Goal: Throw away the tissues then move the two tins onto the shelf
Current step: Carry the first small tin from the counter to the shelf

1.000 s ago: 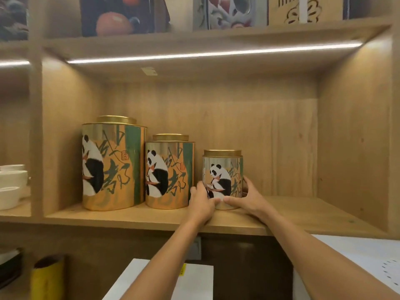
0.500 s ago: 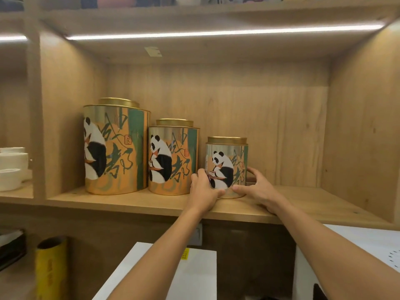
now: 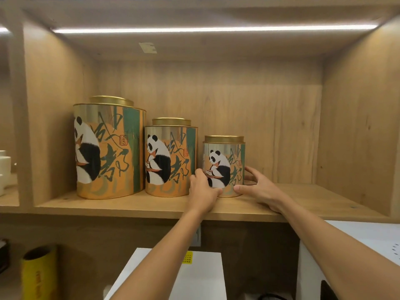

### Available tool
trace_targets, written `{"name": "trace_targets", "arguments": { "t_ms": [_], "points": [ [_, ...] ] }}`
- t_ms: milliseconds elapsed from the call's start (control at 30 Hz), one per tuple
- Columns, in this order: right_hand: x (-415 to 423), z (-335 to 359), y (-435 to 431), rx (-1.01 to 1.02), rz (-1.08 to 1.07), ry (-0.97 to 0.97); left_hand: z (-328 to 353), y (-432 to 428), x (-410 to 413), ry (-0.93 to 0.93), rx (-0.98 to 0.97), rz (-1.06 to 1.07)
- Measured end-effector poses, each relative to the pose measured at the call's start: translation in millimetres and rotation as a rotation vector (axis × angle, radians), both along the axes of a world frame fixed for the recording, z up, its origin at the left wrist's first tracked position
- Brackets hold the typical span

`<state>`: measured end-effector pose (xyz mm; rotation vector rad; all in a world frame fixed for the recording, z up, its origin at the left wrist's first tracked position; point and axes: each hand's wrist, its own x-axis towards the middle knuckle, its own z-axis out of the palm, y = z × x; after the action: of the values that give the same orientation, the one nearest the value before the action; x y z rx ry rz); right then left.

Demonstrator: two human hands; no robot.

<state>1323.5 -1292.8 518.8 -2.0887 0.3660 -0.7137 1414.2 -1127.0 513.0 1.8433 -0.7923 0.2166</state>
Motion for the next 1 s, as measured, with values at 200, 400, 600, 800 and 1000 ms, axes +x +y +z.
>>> {"name": "trace_targets", "arguments": {
  "t_ms": [200, 400, 600, 800, 1000],
  "points": [
    [-1.0, 4.3, 5.7, -0.021, -0.031, 0.140, -1.7, -5.8, 6.7, 0.043, -0.037, 0.003],
    [-42.9, 5.3, 49.9, -0.157, -0.149, 0.413, -5.1, 29.5, -10.0, -0.126, 0.093, -0.049],
    [-137.2, 26.0, 128.8, -0.311, 0.025, 0.548, 1.3, 171.3, -80.2, -0.502, 0.667, -0.213],
    [-233.2, -2.1, 246.6, -0.623, 0.205, 0.195, -3.5, 327.7, -205.4, -0.712, 0.769, 0.129],
    [-331.3, -126.5, 369.5, -0.563, 0.588, -0.027, -100.0, 468.5, -352.4, -0.642, 0.803, 0.295]
  ]
}}
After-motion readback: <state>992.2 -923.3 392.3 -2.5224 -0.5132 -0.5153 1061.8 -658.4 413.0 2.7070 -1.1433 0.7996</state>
